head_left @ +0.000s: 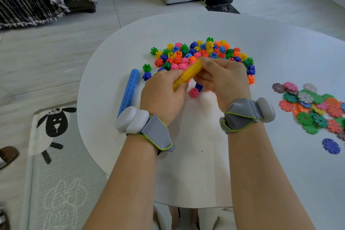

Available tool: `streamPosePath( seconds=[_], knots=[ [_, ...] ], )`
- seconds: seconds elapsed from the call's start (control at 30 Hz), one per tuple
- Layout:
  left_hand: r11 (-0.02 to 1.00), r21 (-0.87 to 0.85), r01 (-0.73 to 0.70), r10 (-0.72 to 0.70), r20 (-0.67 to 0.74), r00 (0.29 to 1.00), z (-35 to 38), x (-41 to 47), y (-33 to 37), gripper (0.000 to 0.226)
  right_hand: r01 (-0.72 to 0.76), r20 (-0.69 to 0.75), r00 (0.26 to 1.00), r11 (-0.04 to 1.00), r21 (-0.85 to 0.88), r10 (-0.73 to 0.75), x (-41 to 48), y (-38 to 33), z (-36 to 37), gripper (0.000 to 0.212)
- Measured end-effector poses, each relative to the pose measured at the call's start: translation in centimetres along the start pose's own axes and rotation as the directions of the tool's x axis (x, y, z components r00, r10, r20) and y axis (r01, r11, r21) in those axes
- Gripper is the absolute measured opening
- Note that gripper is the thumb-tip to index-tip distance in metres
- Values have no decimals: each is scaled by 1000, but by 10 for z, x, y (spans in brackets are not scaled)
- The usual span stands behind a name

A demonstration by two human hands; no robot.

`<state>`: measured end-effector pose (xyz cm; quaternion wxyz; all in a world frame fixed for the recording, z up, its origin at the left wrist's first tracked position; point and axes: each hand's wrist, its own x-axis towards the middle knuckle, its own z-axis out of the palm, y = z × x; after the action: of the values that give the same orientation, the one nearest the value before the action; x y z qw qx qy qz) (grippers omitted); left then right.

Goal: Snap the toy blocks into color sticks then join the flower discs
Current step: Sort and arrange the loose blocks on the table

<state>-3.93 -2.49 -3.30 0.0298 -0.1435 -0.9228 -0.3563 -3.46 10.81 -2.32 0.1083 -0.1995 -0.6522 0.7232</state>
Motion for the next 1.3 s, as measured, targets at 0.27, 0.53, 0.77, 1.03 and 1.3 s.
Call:
streamPosePath(
  seconds=[0.27, 0.53, 0.77, 1.03, 1.3],
  knots=[
    [1000, -24, 19, -19, -33, 999, -5, 2, -4, 20, 162, -207, 922, 811, -562, -327, 29, 3, 4, 22],
    [1000, -17, 24, -24, -14, 1000, -5, 4, -12, 22, 38, -28, 986, 388, -921, -162, 52, -10, 13, 35],
    [1000, -20, 21, -21, -18, 1000, -6, 4, -11, 19, 66, 52, 997, 253, -965, -65, 54, -18, 21, 34],
    [999, 7, 36, -36, 0, 999, -9, 3, -14, 17, 64, -3, 983, 363, -930, -182, 48, -14, 11, 38],
    [971, 237, -22, 8, 56, 998, -19, -11, -12, 28, 76, -26, 969, 393, -916, -247, 38, 1, -1, 31]
  ],
)
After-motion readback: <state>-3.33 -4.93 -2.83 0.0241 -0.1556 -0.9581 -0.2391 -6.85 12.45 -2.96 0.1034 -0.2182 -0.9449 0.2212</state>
